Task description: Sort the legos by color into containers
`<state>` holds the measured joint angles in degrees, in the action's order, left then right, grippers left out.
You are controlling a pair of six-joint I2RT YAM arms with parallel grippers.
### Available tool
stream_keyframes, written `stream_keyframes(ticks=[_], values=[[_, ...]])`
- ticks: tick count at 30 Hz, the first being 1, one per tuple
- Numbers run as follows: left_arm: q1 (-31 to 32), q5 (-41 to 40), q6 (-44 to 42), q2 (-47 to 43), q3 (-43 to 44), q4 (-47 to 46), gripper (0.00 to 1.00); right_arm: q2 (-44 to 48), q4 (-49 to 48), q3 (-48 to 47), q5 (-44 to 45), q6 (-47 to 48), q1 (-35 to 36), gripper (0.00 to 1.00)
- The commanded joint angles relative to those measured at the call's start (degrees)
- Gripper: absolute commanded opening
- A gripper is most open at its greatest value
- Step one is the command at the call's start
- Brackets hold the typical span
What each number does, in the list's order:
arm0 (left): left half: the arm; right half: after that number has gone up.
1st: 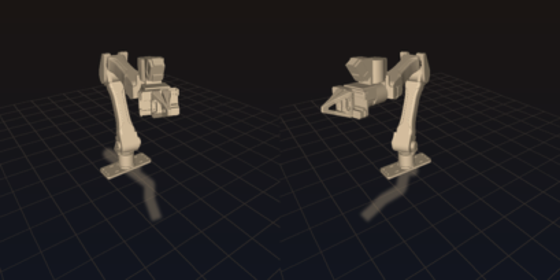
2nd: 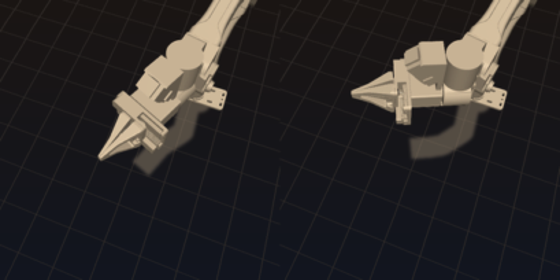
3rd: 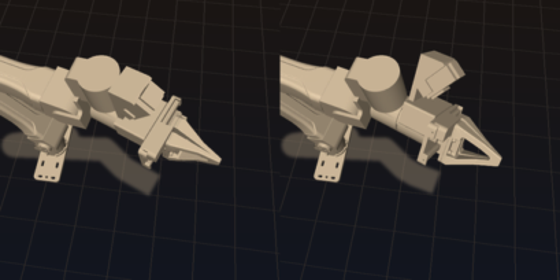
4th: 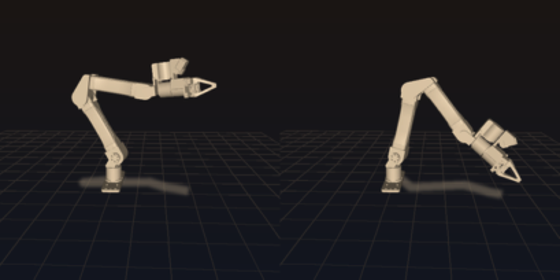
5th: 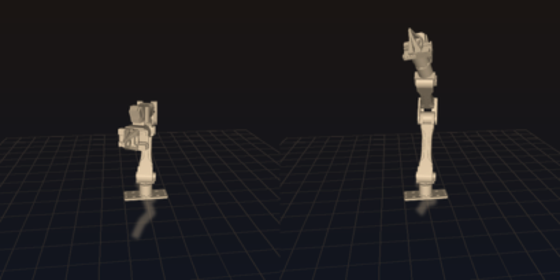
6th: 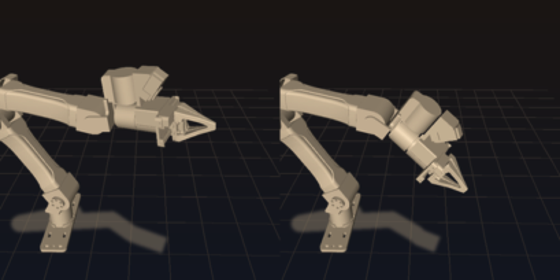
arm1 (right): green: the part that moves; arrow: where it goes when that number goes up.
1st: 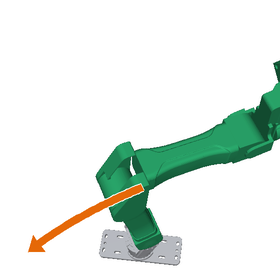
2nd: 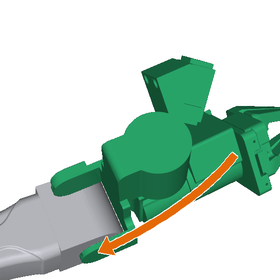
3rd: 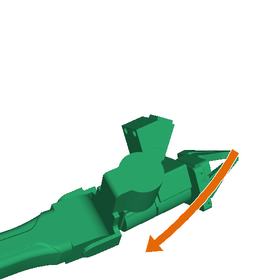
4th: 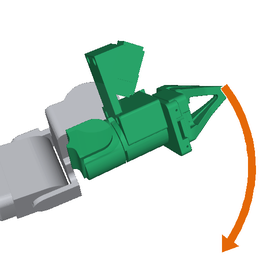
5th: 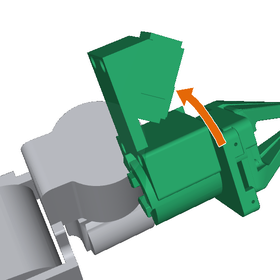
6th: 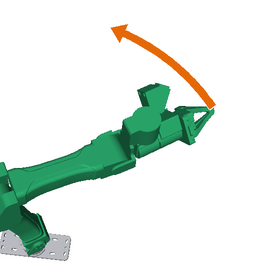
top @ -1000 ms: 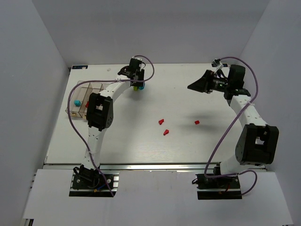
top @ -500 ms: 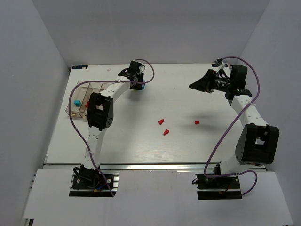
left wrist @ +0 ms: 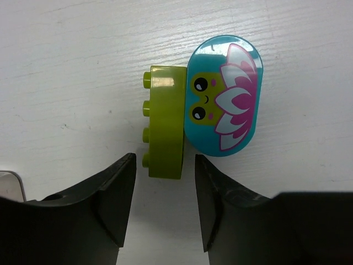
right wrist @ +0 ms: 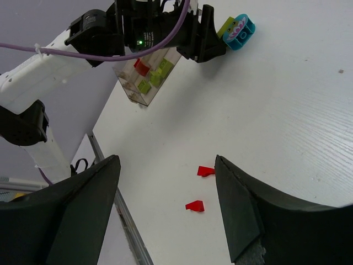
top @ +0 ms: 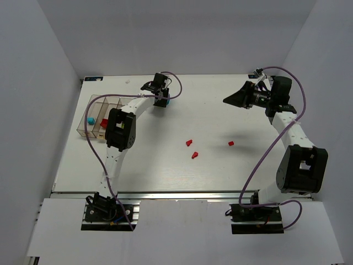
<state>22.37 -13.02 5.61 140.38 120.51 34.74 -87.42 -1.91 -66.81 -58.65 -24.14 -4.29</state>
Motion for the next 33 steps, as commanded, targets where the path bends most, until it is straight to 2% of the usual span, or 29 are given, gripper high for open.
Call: stream_keyframes(ticks=[1, 8, 15, 18, 19, 20, 22, 26, 30, 31, 33], values=[[-0.40, -0.08, 0.28, -0.72, 1.84, -0.46, 0.56, 0.76, -2.48, 0.45, -0.94, -0.82, -0.54, 0.74], [-0.93, 0.36, -0.07, 0.78, 3.94, 0.15, 0.51, 1.02, -2.83, 0.62, -1.11, -1.17, -0.98, 0.74], [-0.93, 1.33, -0.25, 0.69, 2.98, -0.90, 0.38, 1.28, -3.27, 0.80, -1.46, -1.61, -1.33, 0.74], [-0.93, 1.67, -0.24, 0.43, 2.89, -0.99, 0.27, 1.28, -3.45, 0.80, -1.73, -1.70, -1.33, 0.73], [-0.93, 1.76, -0.33, 0.16, 2.72, -1.08, 0.18, 1.28, -3.71, 0.97, -1.73, -1.70, -1.50, 0.73], [-0.93, 2.11, -0.33, -0.19, 2.54, -1.34, 0.14, 1.37, -3.80, 1.06, -2.08, -1.70, -1.33, 0.73], [-0.93, 3.78, -0.25, -2.20, 1.40, -2.22, 0.11, 1.37, -4.33, 1.24, -2.52, -1.44, -1.33, 0.73], [-0.93, 8.44, 0.19, -9.49, -7.19, -8.00, 0.01, 0.67, -4.59, 1.24, -4.10, -0.38, -1.07, 0.75], [0.13, 12.92, 0.19, -18.45, -15.29, -12.32, 0.00, -0.56, -4.33, 1.24, -4.63, -0.03, -0.19, 0.76], [0.13, 17.71, 1.06, -22.47, -17.22, -14.42, 0.00, -1.17, -4.33, 1.33, -4.72, -0.64, -0.01, 0.77], [0.13, 20.74, 2.65, -27.06, -24.42, -17.58, 0.00, -1.61, -5.29, 2.20, -4.98, -1.95, 1.21, 0.76]])
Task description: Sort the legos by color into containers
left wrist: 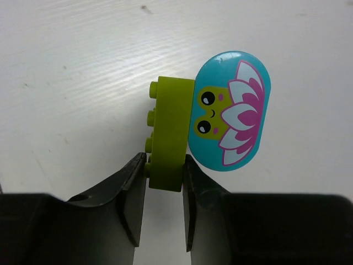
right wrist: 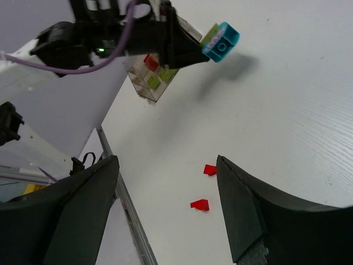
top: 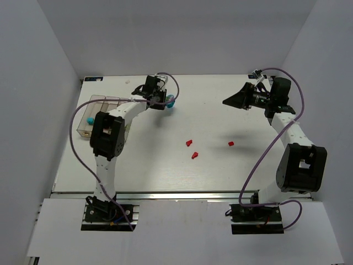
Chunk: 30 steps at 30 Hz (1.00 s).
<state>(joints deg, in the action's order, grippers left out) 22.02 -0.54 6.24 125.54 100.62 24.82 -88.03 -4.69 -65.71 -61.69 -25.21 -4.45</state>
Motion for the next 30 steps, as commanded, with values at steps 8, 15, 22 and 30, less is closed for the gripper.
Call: stream_keyframes(ticks=[8, 15, 22, 30], values=[[2.50, 23.20, 10.98, -25.60, -23.62, -21.74, 0.00, -1.88, -6.48, 4.80, 4.29, -7.05, 10.06, 0.79], [7.94, 22.86, 12.48, -24.38, -22.58, -20.87, 0.00, -1.88, -5.07, 4.81, 11.84, -7.91, 15.69, 0.79], [11.20, 20.75, 12.04, -22.27, -20.55, -18.67, 0.00, -4.16, 1.32, 1.82, 17.74, -5.65, 18.33, 0.79], [12.87, 18.99, 10.99, -21.65, -18.79, -17.17, 0.00, -6.10, 4.60, -0.82, 20.64, -5.46, 19.30, 0.71]])
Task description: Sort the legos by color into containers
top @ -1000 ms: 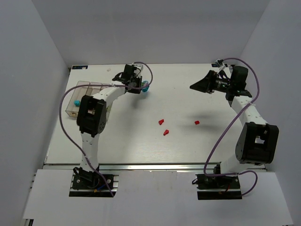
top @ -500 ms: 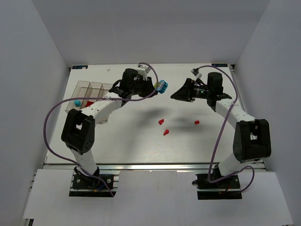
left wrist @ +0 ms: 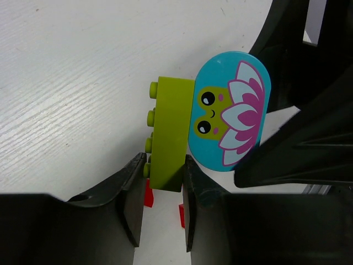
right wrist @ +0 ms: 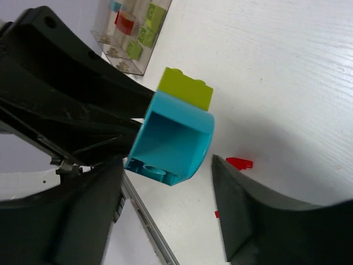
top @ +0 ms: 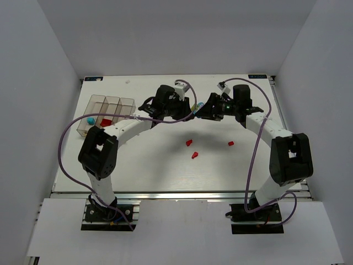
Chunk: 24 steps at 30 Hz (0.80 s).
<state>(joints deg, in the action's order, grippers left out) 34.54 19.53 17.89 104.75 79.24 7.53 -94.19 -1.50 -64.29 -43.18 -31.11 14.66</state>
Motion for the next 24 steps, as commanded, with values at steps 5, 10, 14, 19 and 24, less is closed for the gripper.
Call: stream_keyframes(ticks=[5, 10, 14, 19, 24], values=[[0.88, -1.42, -1.19, -0.60, 2.76, 0.73, 0.00, 0.59, 0.36, -1.63, 3.28, -0.09, 0.20, 0.51], [0.88, -1.86, -1.89, -0.25, 2.76, 1.26, 0.00, 0.68, -0.87, -1.19, 2.84, -1.14, 0.11, 0.43], [1.40, -2.56, -2.59, -0.16, 2.50, 1.61, 0.00, 0.33, -1.32, -1.36, 2.23, -2.02, -0.07, 0.44], [1.92, -3.09, -3.21, 0.28, 3.11, 2.49, 0.00, -0.38, -1.23, -1.71, 1.96, -2.37, -0.07, 0.61], [1.93, -3.09, -3.39, 0.11, 2.76, 2.49, 0.00, -0.47, -1.49, -1.71, 1.96, -2.90, -0.24, 0.63]])
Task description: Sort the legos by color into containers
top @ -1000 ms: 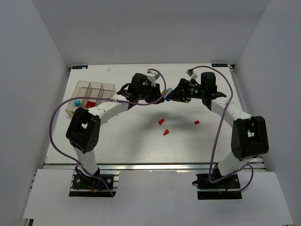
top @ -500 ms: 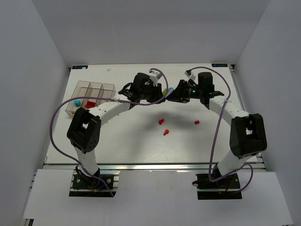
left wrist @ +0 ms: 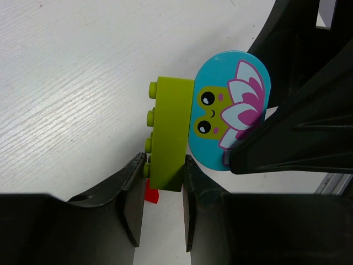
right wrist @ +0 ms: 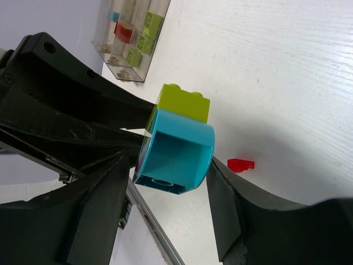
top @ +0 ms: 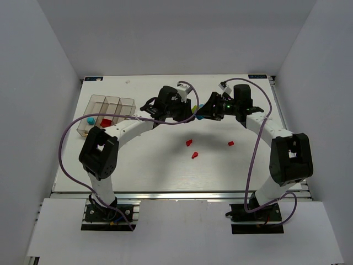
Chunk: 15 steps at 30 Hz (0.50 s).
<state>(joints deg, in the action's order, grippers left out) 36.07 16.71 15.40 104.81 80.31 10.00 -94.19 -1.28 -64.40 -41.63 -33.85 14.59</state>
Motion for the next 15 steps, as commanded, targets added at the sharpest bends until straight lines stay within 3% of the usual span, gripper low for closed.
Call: stream_keyframes(ticks=[1, 4, 7, 11, 13, 15], values=[[0.40, -0.27, -0.90, 0.13, 1.69, 0.11, 0.00, -0.64, -2.06, -1.52, 0.49, -0.43, -0.35, 0.63], [0.40, -0.19, -0.81, 0.04, 1.78, 0.11, 0.00, -0.99, -2.24, -1.69, 0.67, -0.70, -0.44, 0.63], [0.93, -0.63, -0.98, 0.13, 1.78, 0.11, 0.00, -1.17, -2.24, -1.96, 0.76, -0.87, -0.61, 0.56], [0.93, -0.54, -1.16, 0.12, 1.86, 0.20, 0.00, -1.17, -2.67, -1.69, 0.85, -0.87, -0.44, 0.39], [0.93, 0.07, -1.07, 0.04, 1.86, 0.20, 0.00, -1.34, -2.68, -1.78, 0.76, -1.05, -0.61, 0.36], [0.93, 0.16, -1.51, 0.04, 1.60, 0.20, 0.00, -1.87, -2.94, -1.78, 0.49, -1.57, -0.62, 0.23]])
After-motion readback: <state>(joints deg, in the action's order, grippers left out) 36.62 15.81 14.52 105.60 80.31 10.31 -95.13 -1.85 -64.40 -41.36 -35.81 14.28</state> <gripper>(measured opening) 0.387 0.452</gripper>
